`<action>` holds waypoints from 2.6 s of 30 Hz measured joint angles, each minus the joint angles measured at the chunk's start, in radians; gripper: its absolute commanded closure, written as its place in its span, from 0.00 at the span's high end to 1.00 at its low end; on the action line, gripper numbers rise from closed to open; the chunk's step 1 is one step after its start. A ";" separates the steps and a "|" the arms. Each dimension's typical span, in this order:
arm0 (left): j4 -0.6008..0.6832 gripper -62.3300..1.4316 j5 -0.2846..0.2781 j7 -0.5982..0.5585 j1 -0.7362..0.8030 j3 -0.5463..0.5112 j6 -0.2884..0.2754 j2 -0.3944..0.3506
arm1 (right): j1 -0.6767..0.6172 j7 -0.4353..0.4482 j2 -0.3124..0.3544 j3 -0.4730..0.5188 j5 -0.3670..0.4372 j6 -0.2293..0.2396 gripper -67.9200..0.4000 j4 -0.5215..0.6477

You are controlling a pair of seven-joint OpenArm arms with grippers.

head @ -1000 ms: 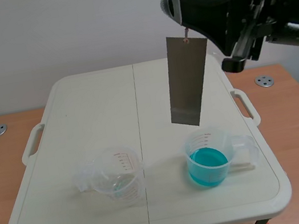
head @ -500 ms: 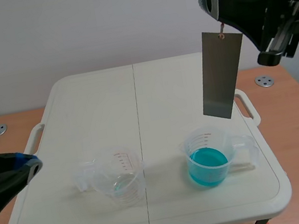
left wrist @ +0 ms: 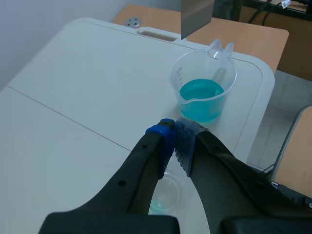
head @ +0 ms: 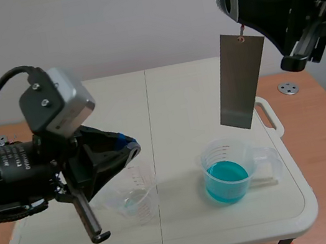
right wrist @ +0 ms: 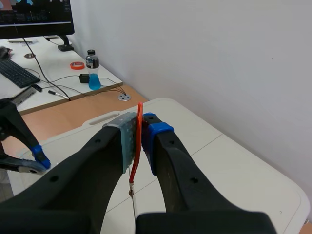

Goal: Hold the metal plate by the orange handle, dip it into the blue solution, take it out and point at it, then put the plate back in the beaker on the left.
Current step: 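Point at the plate with the left hand, then lower the plate into the blue solution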

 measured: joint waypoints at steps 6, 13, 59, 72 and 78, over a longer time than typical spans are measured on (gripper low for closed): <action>-0.150 0.07 0.063 0.005 -0.132 0.090 0.000 0.103 | 0.000 0.000 0.000 0.000 0.000 0.000 0.02 0.000; -0.280 0.07 0.103 0.005 -0.227 0.150 0.000 0.195 | 0.000 0.000 0.000 0.000 0.000 0.000 0.02 0.000; -0.130 0.07 0.184 -0.045 -0.026 -0.171 0.293 0.074 | 0.000 -0.013 -0.003 -0.005 0.000 0.000 0.02 0.000; -0.113 0.07 0.181 -0.045 0.533 -0.582 0.428 -0.105 | 0.001 -0.034 -0.005 -0.051 -0.001 0.003 0.02 -0.085; -0.174 0.07 0.144 -0.054 0.734 -0.567 0.412 -0.106 | 0.003 -0.031 -0.005 -0.076 -0.005 0.003 0.02 -0.144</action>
